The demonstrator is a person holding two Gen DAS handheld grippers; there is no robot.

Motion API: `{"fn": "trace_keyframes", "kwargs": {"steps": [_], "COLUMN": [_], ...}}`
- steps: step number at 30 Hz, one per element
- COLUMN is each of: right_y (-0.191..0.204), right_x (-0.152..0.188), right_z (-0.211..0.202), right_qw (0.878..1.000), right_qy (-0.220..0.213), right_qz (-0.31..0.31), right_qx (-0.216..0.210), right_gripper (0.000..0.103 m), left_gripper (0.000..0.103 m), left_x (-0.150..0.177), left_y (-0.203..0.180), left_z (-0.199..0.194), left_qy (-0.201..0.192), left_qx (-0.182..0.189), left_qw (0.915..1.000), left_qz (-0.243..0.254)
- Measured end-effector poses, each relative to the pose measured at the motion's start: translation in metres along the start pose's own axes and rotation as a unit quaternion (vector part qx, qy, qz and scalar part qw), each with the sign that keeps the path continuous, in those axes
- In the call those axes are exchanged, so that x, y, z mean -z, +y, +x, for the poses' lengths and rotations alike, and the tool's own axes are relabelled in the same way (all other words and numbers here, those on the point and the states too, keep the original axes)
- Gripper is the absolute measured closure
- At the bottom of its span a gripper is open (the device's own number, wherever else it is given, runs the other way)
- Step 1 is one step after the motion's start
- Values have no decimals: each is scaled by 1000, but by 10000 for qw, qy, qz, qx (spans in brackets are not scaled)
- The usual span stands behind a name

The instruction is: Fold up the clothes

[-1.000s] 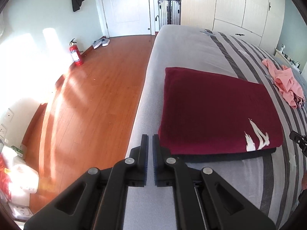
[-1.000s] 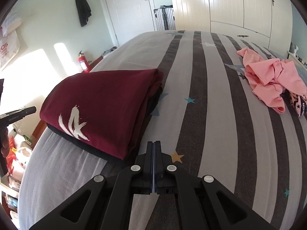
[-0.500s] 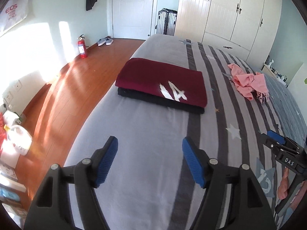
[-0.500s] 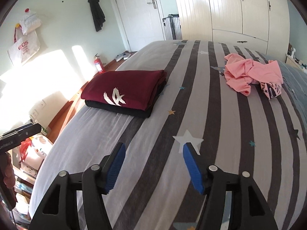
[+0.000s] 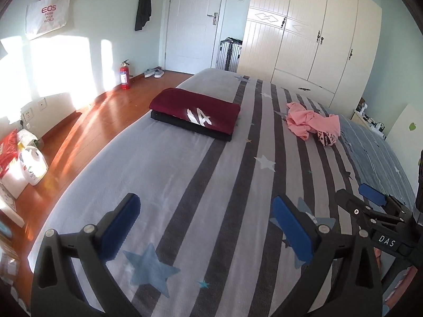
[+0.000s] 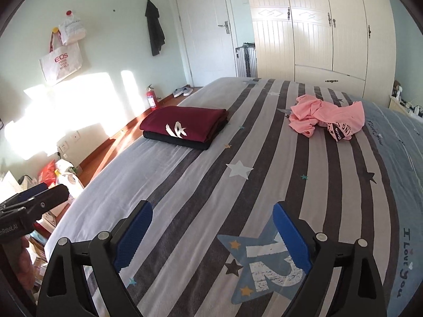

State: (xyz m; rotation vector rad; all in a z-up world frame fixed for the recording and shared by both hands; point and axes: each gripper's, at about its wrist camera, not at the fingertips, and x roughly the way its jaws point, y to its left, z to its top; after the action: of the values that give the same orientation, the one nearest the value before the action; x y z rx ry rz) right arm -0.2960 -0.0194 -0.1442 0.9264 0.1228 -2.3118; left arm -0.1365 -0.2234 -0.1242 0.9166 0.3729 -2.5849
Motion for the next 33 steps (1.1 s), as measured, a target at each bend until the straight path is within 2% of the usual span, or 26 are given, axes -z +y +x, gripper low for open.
{"fn": "trace_keyframes", "kwargs": {"steps": [3, 12, 17, 20, 22, 33], "right_y": [7, 10, 18, 23, 30, 41], "right_x": [18, 68, 84, 86, 84, 67], "right_z": [-11, -22, -41, -63, -86, -229], "right_qw": [9995, 9965, 9958, 9969, 9965, 9903], "right_qy": [-244, -758, -807, -679, -722, -1259], "right_qz": [-182, -317, -386, -277, -341, -471], "right_qx": [-33, -131, -181, -295, -229, -361], "right_gripper": [12, 10, 10, 10, 10, 10], "left_gripper": [1, 1, 1, 1, 1, 1], "left_x": [21, 70, 81, 82, 83, 76], "left_y": [-5, -5, -10, -16, -21, -62], "left_z": [-8, -15, -48, -81, -105, -230], "left_qy": [-296, -798, -936, -926, -971, -1457], "left_qx": [-81, -92, -265, -351, -376, -363], "left_qw": [9994, 9964, 9951, 9950, 9945, 9885], "left_qz": [131, 275, 149, 101, 108, 187]}}
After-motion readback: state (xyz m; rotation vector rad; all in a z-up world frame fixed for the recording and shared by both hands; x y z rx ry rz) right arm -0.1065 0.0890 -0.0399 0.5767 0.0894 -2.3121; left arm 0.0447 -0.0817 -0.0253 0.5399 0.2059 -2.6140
